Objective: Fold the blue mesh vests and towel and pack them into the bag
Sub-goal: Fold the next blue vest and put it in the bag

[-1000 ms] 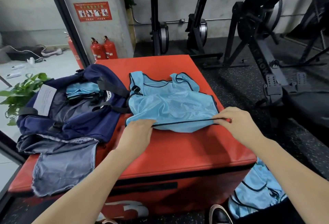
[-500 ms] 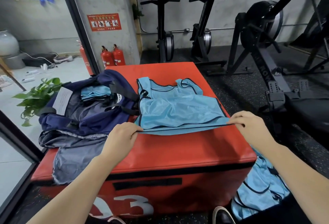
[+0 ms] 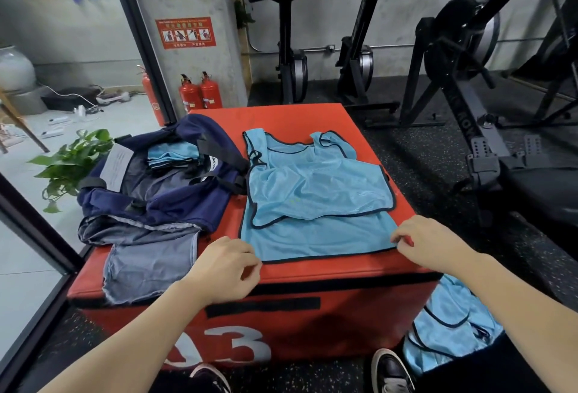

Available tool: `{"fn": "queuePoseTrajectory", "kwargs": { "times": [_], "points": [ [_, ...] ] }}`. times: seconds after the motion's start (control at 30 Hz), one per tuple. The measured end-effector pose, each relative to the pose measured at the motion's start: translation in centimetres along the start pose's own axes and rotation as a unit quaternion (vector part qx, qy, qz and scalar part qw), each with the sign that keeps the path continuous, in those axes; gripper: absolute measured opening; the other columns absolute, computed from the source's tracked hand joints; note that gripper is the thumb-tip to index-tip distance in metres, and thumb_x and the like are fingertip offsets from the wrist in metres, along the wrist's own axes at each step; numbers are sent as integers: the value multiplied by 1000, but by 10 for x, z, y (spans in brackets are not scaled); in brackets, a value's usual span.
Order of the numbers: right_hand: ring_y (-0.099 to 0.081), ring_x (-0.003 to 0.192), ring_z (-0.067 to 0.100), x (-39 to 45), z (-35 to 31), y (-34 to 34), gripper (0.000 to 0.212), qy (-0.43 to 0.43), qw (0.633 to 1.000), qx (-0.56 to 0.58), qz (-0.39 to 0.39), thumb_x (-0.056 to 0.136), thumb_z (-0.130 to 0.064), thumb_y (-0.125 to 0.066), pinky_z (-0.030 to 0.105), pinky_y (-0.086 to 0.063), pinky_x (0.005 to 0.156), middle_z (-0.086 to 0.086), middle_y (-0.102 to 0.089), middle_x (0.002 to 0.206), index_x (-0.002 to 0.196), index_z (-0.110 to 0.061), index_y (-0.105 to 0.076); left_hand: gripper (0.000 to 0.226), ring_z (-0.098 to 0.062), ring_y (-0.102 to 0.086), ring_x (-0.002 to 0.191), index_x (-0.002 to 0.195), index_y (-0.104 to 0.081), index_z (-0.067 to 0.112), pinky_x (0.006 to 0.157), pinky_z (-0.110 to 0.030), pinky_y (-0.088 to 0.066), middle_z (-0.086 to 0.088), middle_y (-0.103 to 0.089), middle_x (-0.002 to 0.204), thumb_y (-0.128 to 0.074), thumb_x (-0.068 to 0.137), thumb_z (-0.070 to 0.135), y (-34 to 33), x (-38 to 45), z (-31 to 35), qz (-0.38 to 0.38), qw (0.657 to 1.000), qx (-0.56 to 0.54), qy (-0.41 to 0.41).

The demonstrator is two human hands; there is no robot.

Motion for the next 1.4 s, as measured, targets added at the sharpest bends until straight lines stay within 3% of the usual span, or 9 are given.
{"fn": "queuePoseTrajectory", "kwargs": {
  "times": [0.13, 0.23, 0.37, 0.73, 0.93, 1.0, 1.13, 1.2, 1.4],
  "points": [
    [-59, 107, 9, 21, -22, 11, 21, -7, 995, 73, 67, 94, -29, -58, 30, -47, 96, -14, -67, 109, 110, -31, -72, 37, -17, -51, 55, 60, -57, 19, 57, -26, -36, 5, -53, 58, -47, 89, 40, 1, 26, 5, 24, 999, 2, 49],
    [-58, 107, 10, 47, -42, 8, 21, 8, 993, 100, 66, 96, -28, -59, 30, -47, 93, -11, -65, 110, 114, -28, -71, 31, -14, -60, 77, 88, -71, 25, 68, -27, -47, 9, -64, 81, -46, 96, 40, -7, 54, 3, 25, 992, -58, 105],
    [-55, 109, 12, 81, -58, -2, 23, 36, 992, 111, 54, 95, -23, -62, 29, -47, 93, -8, -64, 109, 116, -24, -70, 27, -10, -56, 112, 121, -67, 23, 93, -28, -46, 8, -65, 116, -51, 100, 30, -29, 95, 9, -21, 985, -129, 110],
    [-60, 102, 13, 122, -45, -24, 20, 44, 991, 123, -6, 88, -21, -64, 33, -48, 93, -8, -69, 104, 106, -22, -74, 40, -23, -58, 110, 116, -71, 25, 96, -38, -47, 0, -69, 114, -46, 93, 3, -78, 162, 1, -71, 982, -134, 109],
    [-63, 86, 4, 127, -29, -14, 10, -7, 971, 236, 29, 91, -19, -68, 12, -44, 77, -12, -68, 89, 99, -24, -70, 37, -21, -56, 113, 125, -64, 23, 98, -37, -45, -1, -62, 121, -45, 98, 4, -81, 175, -14, -37, 971, -172, 161],
    [-63, 86, 6, 127, -28, -15, 18, -15, 965, 261, 12, 88, -19, -73, 16, -47, 78, -9, -67, 87, 104, -24, -68, 37, -18, -53, 116, 120, -67, 24, 102, -36, -40, 3, -62, 121, -49, 96, 2, -76, 178, -9, -10, 975, -172, 142],
    [-64, 85, 9, 126, -27, -14, 19, -31, 953, 300, 16, 87, -20, -75, 17, -46, 76, -8, -69, 85, 104, -26, -69, 20, -14, -55, 107, 110, -72, 22, 97, -36, -45, 6, -66, 105, -63, 92, 21, -71, 181, 16, 14, 967, -236, 93],
    [-64, 84, 4, 125, -25, -12, 13, -34, 947, 320, 16, 90, -22, -72, 16, -46, 75, -9, -71, 86, 102, -27, -70, 28, -15, -54, 110, 116, -69, 25, 99, -36, -43, 6, -65, 108, -66, 90, 36, -75, 182, 24, -12, 974, -210, 88],
    [-65, 89, 2, 121, -25, -10, 10, -23, 948, 316, 6, 94, -22, -66, 25, -50, 84, -12, -73, 91, 98, -25, -74, 24, -15, -54, 109, 118, -67, 27, 99, -33, -37, 7, -67, 107, -60, 95, 31, -73, 185, 19, 8, 981, -160, 109]
  ]
}}
Point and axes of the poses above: each hand's wrist, its own x-axis towards the middle knuckle, its own y-axis out of the back of the hand, z = x × y, the point moved 8 cm from there along x, towards the middle knuckle
